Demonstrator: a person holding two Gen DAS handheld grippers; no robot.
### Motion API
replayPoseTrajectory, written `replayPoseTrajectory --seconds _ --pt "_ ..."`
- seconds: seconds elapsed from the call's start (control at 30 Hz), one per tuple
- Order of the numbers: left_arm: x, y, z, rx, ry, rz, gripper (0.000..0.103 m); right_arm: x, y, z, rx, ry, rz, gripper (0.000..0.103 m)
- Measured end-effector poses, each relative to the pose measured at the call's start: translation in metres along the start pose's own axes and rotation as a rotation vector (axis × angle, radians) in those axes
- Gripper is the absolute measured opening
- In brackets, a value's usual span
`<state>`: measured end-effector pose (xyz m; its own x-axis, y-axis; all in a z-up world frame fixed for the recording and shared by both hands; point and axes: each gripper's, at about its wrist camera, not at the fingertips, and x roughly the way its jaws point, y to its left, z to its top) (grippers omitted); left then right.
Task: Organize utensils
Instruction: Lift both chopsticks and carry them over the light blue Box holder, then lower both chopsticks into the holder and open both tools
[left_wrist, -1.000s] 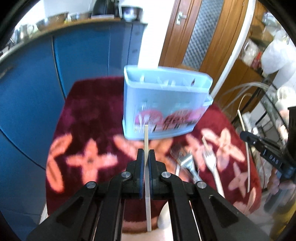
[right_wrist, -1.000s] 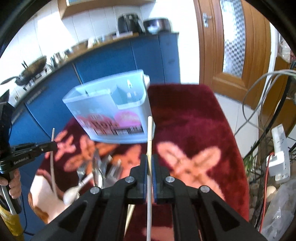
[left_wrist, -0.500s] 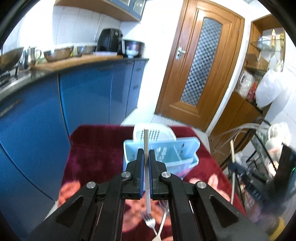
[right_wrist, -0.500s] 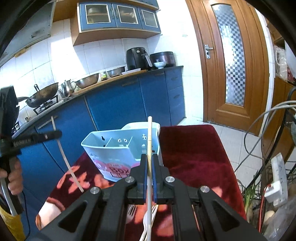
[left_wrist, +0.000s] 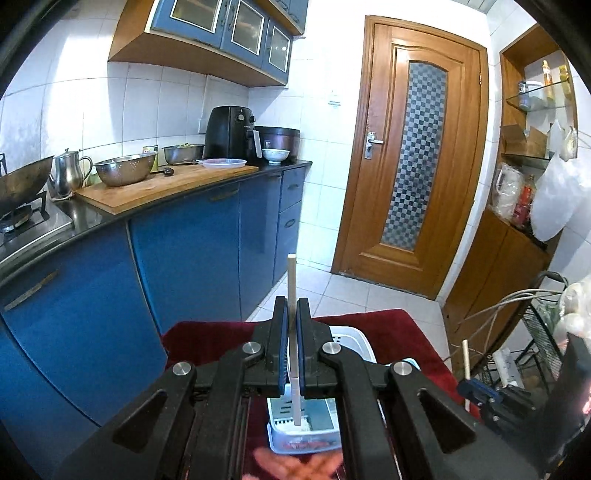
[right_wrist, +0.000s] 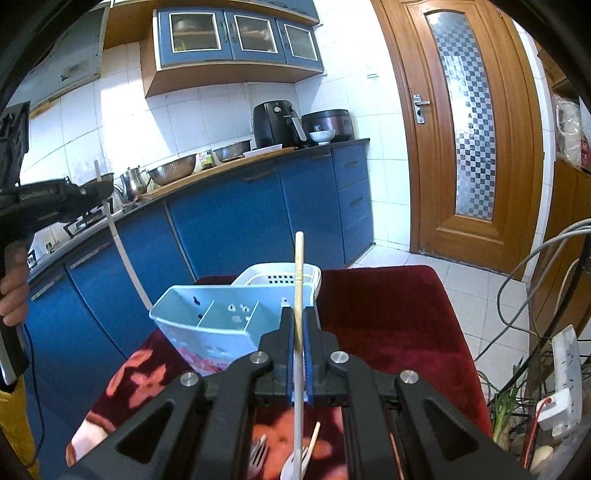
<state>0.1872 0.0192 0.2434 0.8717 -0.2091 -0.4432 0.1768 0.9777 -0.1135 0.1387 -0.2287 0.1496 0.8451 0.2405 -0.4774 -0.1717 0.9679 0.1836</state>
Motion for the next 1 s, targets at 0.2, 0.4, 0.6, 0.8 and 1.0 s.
replayPoseTrajectory --seconds 0.2,0.4,0.6,0.8,1.0 --pt "0.042 -0.001 -0.019 0.017 0.038 0.012 0.002 0.011 -0.001 0.016 0.000 -0.041 0.004 0.006" --pt "0.073 -0.001 -0.042 0.026 0.082 0.009 0.002 0.025 0.006 0.039 -0.014 -0.126 0.013 0.006" --pt "0.087 0.000 -0.058 0.022 0.091 0.004 0.002 0.049 0.014 0.054 -0.044 -0.223 -0.008 0.006" --pt "0.098 0.001 -0.069 0.020 0.101 -0.003 0.002 0.072 0.024 0.058 -0.107 -0.295 -0.043 0.006" --pt "0.110 0.003 -0.078 0.013 0.115 -0.028 0.002 0.096 0.021 0.044 -0.087 -0.287 -0.020 0.006"
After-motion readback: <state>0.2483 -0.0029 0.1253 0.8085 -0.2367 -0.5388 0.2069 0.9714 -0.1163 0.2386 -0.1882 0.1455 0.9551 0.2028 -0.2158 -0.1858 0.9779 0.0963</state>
